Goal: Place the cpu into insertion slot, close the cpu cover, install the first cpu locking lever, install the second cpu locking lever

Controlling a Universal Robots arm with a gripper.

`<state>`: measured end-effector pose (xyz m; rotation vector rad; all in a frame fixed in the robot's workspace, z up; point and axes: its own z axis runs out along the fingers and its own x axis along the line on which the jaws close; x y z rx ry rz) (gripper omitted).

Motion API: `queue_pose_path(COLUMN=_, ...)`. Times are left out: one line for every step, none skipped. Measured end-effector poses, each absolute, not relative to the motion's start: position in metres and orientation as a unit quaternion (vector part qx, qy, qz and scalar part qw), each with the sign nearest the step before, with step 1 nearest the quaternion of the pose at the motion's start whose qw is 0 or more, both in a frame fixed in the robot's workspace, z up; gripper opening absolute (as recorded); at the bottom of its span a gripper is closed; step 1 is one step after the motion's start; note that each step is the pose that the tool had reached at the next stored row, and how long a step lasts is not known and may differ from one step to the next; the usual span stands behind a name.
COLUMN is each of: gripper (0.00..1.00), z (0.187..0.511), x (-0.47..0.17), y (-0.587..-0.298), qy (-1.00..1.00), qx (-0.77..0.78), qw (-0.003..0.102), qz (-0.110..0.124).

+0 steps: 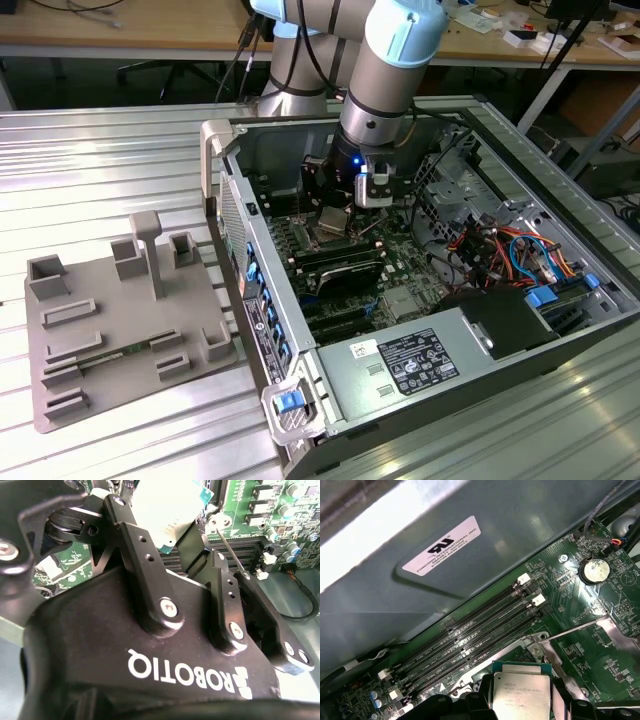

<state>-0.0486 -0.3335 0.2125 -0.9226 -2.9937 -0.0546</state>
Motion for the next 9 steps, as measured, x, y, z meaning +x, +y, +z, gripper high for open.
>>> queue_pose_path(gripper=0.55, z=0.2125, x=-0.0486, y=-0.3335, qy=-0.955, qx=-0.295, qw=0.004, qz=-0.017)
queue_pose_path(gripper=0.55, z=0.2125, x=-0.0486, y=-0.3335, qy=-0.955, qx=-0.296, qw=0.004, qz=-0.017)
queue_pose_path(gripper=0.55, z=0.2125, x=-0.0486, y=-0.3335, qy=-0.955, qx=-0.297, qw=0.004, qz=-0.017)
queue_pose_path(gripper=0.55, z=0.2124, x=-0.0486, y=-0.3335, qy=-0.955, qx=-0.298, qw=0.004, qz=-0.017)
queue_pose_path(gripper=0.55, z=0.2124, x=-0.0486, y=-0.3335, qy=-0.954, qx=-0.298, qw=0.004, qz=-0.017)
queue_pose_path(gripper=0.55, z=0.2124, x=-0.0486, y=-0.3335, qy=-0.954, qx=-0.299, qw=0.004, qz=-0.017)
queue_pose_path(gripper=0.55, z=0.2124, x=-0.0486, y=-0.3335, qy=-0.954, qx=-0.299, qw=0.004, qz=-0.017)
queue_pose_path(gripper=0.55, z=0.2124, x=-0.0486, y=-0.3335, qy=-0.954, qx=-0.300, qw=0.004, qz=-0.017)
queue_pose_path(gripper=0.55, z=0.2124, x=-0.0486, y=-0.3335, qy=-0.954, qx=-0.300, qw=0.004, qz=-0.017)
